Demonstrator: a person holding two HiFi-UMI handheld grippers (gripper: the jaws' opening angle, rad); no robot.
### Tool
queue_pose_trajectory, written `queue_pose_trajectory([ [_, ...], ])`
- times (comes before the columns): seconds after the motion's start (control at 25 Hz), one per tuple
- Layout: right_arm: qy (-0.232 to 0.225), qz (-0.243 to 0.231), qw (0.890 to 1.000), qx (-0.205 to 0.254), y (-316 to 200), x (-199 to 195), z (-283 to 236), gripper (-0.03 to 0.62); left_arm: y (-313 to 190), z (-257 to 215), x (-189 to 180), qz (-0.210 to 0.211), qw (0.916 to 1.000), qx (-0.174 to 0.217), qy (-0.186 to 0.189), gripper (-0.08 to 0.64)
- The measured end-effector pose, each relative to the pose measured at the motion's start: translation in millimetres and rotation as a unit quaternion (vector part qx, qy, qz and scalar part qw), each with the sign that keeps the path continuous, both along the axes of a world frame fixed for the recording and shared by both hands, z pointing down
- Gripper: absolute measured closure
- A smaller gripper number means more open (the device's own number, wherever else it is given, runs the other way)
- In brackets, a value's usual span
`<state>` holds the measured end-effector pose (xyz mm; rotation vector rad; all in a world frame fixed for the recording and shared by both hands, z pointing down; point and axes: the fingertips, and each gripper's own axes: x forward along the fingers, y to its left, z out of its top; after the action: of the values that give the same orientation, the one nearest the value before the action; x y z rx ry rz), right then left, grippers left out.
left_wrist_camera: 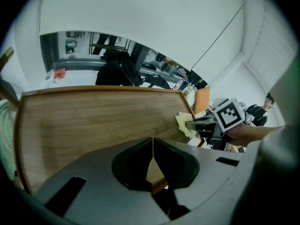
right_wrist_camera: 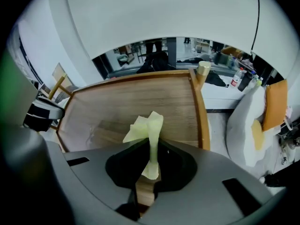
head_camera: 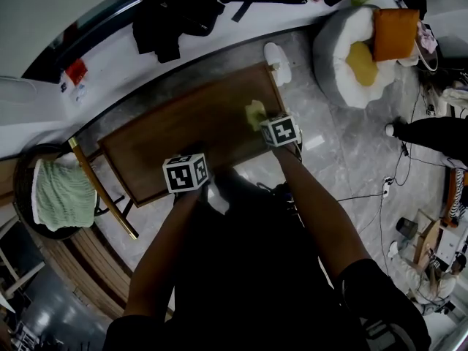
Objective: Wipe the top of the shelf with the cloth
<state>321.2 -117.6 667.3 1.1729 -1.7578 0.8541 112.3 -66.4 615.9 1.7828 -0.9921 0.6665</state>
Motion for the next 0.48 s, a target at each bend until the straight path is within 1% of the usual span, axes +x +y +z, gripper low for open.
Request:
queue_pose_trajectory([
  [0.16, 0.050, 0.030, 0.998, 0.014, -5.6, 31.8, -5.6, 0.546, 3.8, 1.2, -11.0, -0.012, 0.9999, -0.001, 0.000, 0.545],
  [0.28, 0.073, 0.036, 0.996, 0.020, -8.8, 41.8, -9.9, 0.547, 6.0, -1.6, -19.9, -0.024, 0.9997, -0.001, 0.000, 0.545],
  [0.4, 0.098, 0.072, 0.992, 0.017, -6.8, 53.3, -11.4, 0.548, 5.7, -7.7, -32.3, -0.033, 0.9994, 0.004, 0.000, 0.545],
  [0.48, 0.105, 0.096, 0.990, 0.014, -4.0, 54.9, -12.0, 0.548, 8.0, -12.5, -43.5, -0.039, 0.9992, 0.008, 0.005, 0.545],
])
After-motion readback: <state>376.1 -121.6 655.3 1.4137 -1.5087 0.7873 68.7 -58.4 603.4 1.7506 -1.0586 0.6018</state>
